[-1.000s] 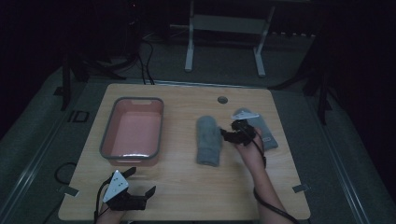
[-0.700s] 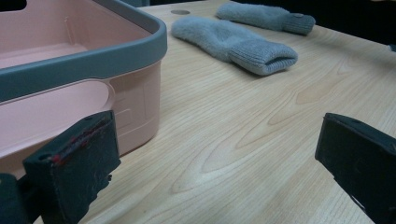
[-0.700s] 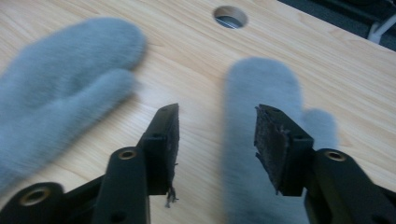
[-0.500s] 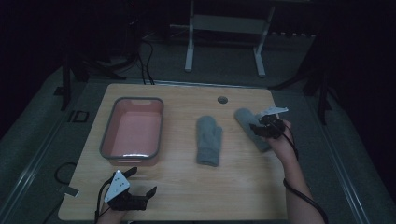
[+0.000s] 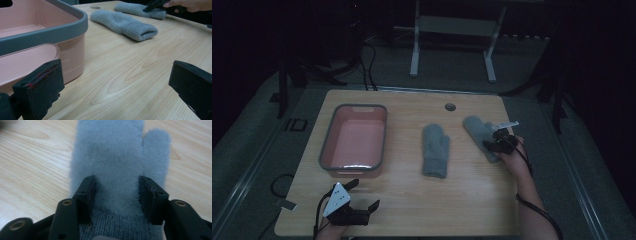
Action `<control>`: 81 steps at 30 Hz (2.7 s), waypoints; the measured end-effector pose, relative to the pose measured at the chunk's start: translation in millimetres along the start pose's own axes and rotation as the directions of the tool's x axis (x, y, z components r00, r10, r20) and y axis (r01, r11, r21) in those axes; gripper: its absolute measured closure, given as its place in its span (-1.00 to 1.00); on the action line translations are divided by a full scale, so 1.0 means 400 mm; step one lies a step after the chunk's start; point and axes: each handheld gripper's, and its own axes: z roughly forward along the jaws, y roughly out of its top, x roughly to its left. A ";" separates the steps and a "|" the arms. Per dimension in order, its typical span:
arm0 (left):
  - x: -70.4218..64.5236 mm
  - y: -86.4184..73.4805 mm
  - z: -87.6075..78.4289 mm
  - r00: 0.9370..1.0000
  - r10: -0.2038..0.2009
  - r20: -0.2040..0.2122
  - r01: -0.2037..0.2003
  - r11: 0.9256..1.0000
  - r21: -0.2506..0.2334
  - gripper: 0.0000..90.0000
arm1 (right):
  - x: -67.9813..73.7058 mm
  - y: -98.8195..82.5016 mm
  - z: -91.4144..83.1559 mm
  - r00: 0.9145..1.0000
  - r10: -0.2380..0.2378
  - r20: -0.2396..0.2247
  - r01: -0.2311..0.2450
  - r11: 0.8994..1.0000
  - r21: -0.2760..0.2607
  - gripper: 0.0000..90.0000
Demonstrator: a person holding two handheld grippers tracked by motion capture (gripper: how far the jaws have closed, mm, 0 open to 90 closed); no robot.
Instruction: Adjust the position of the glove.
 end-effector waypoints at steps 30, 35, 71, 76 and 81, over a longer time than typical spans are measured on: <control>-0.004 0.004 0.000 1.000 -0.004 -0.006 0.004 1.000 -0.020 -0.99 | 0.126 -0.038 -0.167 0.878 0.462 0.124 -0.426 0.873 -0.237 0.85; -0.008 0.005 0.000 1.000 0.001 -0.004 -0.001 1.000 -0.018 -1.00 | 0.145 -0.072 -0.185 0.861 0.494 0.122 -0.458 0.857 -0.236 0.85; -0.011 0.004 0.007 1.000 0.013 0.008 -0.013 1.000 -0.008 -1.00 | 0.095 -0.124 -0.164 0.992 0.105 -0.064 -0.111 0.988 -0.108 0.15; -0.011 0.004 0.007 1.000 0.012 0.009 -0.012 1.000 -0.006 -1.00 | 0.086 -0.148 -0.126 0.987 0.144 -0.078 -0.147 0.988 -0.045 0.32; -0.011 0.003 0.007 1.000 0.015 0.007 -0.015 1.000 -0.004 -0.99 | 0.107 -0.149 -0.122 0.970 0.239 -0.051 -0.241 0.969 -0.047 0.75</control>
